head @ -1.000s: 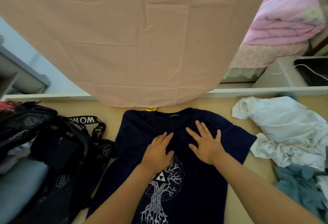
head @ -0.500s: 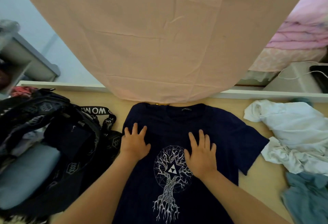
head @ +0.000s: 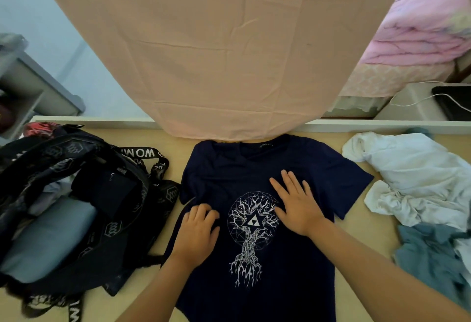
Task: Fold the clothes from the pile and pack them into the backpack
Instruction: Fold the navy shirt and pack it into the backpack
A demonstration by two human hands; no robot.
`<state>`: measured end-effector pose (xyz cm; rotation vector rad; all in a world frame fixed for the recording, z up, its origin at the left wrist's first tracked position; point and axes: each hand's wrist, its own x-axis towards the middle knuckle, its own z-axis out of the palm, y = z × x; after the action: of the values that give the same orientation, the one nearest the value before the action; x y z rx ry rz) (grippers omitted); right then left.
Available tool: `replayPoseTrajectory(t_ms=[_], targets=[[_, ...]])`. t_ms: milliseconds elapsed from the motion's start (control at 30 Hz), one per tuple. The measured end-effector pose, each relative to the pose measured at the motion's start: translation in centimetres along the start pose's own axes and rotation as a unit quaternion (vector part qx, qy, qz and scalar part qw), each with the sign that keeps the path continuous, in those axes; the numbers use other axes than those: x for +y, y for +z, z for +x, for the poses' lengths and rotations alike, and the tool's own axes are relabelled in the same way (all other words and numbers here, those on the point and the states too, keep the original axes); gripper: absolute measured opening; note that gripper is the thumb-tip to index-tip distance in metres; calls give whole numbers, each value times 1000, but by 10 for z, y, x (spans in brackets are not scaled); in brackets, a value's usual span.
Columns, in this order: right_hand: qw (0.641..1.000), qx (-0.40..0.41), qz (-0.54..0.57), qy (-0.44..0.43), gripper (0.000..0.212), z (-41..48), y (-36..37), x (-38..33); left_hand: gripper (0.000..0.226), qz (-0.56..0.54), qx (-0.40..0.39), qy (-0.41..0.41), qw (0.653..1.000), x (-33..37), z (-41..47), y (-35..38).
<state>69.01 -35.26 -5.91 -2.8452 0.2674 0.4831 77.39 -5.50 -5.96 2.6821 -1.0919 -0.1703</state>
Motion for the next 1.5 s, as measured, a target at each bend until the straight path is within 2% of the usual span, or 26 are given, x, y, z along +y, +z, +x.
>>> replayPoseTrajectory(t_ms=[100,167,267,300,367,400,467,500,533,600,667,733,833,900,933,967,1067,1133,1233,1300,1400,1433,1500], targets=[[999,39,34,-16,74,-48,20,-22,12,-31,-30,7,999,1,-36,1],[997,50,45,-34,63,-81,34,-33,18,-65,-63,-1,996,1,-58,4],[994,44,92,-35,39,-122,47,-43,14,-94,-81,-5,992,-2,-89,8],[994,27,104,-31,36,-133,49,-46,26,-92,-93,-8,991,-1,-98,6],[994,-25,95,-43,48,-155,54,-51,52,-79,-131,9,988,-1,-114,3],[994,-47,80,-57,58,-165,57,-54,59,-62,-155,20,986,0,-121,0],[994,-60,46,-76,74,-182,67,-59,53,-34,-188,38,981,4,-133,-4],[995,-57,36,-75,74,-189,73,-61,43,-35,-185,37,982,6,-138,-2],[996,-50,38,-62,67,-195,77,-63,32,-42,-177,27,983,8,-143,-1],[997,-21,75,-27,39,-202,82,-65,14,-55,-154,14,986,13,-152,4],[997,-8,82,-11,14,-208,82,-67,16,-56,-118,18,991,15,-160,12],[997,-19,73,-11,9,-211,78,-69,25,-53,-127,19,990,19,-168,12],[993,-38,113,12,7,-216,63,-71,15,-60,-133,29,989,22,-178,5],[985,-40,162,49,8,-217,52,-69,47,-67,-144,17,987,20,-184,3],[982,-39,177,60,8,-217,46,-67,57,-38,-161,30,986,21,-184,2],[980,-41,186,64,8,-217,41,-66,55,-16,-174,41,984,22,-183,1],[978,-61,191,60,8,-212,29,-63,26,-28,-170,19,985,26,-170,-3],[977,-64,196,60,11,-206,21,-60,19,-79,-173,-13,982,32,-159,-8],[967,-45,236,88,17,-191,2,-51,9,-201,-184,-77,959,37,-135,-26],[959,-22,265,103,18,-177,-17,-43,8,-216,-190,-81,954,37,-107,-44],[953,1,284,105,20,-147,-46,-30,8,-151,-139,-81,975,37,-47,-73],[956,17,275,104,23,-135,-55,-25,15,-111,-88,-85,986,39,-26,-83],[961,113,223,117,38,-107,-68,-15,25,-35,39,-102,993,43,13,-97]])
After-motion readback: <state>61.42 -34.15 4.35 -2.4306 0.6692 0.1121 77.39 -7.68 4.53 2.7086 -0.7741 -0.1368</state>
